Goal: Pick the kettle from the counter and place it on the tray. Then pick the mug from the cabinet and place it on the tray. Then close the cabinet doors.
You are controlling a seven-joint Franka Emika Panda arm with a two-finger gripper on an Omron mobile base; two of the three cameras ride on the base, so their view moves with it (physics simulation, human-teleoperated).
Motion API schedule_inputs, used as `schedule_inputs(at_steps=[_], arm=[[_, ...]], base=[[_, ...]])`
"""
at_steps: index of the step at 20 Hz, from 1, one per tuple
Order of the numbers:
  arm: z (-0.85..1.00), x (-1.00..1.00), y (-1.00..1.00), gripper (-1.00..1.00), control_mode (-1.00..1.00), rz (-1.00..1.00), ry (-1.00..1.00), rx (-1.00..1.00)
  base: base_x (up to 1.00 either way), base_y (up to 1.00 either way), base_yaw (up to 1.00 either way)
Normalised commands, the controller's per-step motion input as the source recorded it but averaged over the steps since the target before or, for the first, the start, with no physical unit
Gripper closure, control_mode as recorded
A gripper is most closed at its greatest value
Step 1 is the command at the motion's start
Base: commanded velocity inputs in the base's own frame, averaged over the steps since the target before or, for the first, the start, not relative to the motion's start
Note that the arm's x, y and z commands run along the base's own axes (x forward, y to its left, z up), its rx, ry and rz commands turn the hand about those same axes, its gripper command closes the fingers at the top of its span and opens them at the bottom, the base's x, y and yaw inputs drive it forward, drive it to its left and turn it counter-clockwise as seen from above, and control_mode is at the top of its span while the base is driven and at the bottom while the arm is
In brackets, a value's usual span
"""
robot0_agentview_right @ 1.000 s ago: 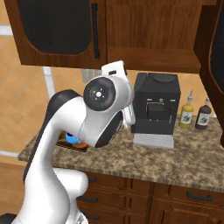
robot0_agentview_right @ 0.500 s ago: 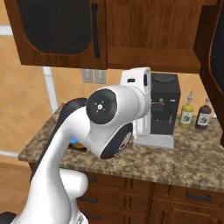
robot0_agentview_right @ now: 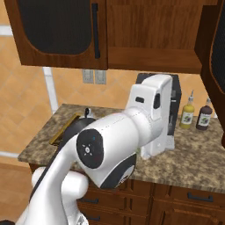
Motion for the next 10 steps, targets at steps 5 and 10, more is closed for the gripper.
schedule_inputs(at_steps=[5,10], arm=[[0.15,-0.58,-0.33,-1.0,-1.0,-0.23,-0.19,0.0],[0.09,-0.4,-0.18,-1.0,-1.0,-0.35,-0.11,0.0]], base=[[0.0,0.0,0.0],[0.0,0.0,0.0]])
